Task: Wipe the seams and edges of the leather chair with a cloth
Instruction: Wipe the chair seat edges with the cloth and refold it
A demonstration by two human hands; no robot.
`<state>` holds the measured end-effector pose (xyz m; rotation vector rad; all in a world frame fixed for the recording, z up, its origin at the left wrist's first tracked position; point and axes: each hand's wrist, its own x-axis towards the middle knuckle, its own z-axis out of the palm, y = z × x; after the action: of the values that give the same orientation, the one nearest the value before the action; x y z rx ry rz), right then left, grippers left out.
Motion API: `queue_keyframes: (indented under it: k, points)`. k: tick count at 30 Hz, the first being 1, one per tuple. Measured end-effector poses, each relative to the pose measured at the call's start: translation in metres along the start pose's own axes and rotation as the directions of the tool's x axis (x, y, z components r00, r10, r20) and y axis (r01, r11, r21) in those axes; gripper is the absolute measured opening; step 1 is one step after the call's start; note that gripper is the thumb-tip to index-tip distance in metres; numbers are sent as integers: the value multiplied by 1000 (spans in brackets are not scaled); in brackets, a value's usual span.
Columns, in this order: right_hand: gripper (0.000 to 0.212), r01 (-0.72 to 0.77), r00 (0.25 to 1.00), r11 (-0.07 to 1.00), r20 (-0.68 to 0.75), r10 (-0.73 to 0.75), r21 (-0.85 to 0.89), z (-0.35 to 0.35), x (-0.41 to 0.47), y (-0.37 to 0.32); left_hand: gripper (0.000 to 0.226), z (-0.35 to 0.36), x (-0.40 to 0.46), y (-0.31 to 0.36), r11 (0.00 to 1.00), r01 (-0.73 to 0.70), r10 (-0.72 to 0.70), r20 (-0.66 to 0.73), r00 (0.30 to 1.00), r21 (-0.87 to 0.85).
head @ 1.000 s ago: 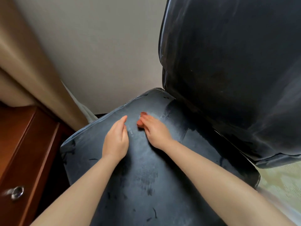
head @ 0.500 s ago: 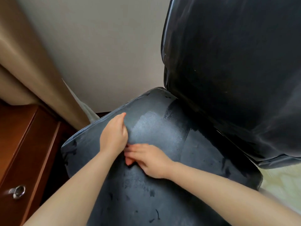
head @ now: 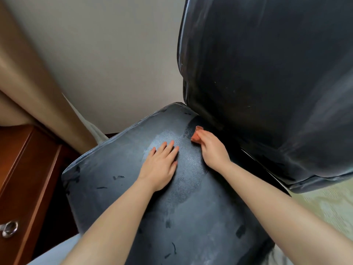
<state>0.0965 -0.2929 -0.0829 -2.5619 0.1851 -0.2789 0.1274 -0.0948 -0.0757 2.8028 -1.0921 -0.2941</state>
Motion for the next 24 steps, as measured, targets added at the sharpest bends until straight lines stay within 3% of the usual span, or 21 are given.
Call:
queue_keyframes:
  k: [2,6,11,15,21,24]
  points:
    - [35,8,1000,1000,-2,-8,5,-1,2,2,53,2,4,0,998,-20,20,-9,1000,54]
    - [37,-76,995,997,-65,76,-10,4,14,10,60,-1,23,0,999,-34,33,-182,983,2]
    - [36,-164,979,986,-118,165,20,7,37,19,77,13,35,-2,997,-25,24,9,1000,70]
    - [38,-288,957,956,-30,290,54,3,70,20,75,18,38,-4,992,-29,28,10,1000,119]
    - [41,-101,993,990,-74,93,-102,12,45,26,78,12,37,-16,983,-123,118,44,992,140]
    - [36,-134,987,991,-85,133,-6,15,66,23,70,15,37,-19,980,-145,152,-42,987,134]
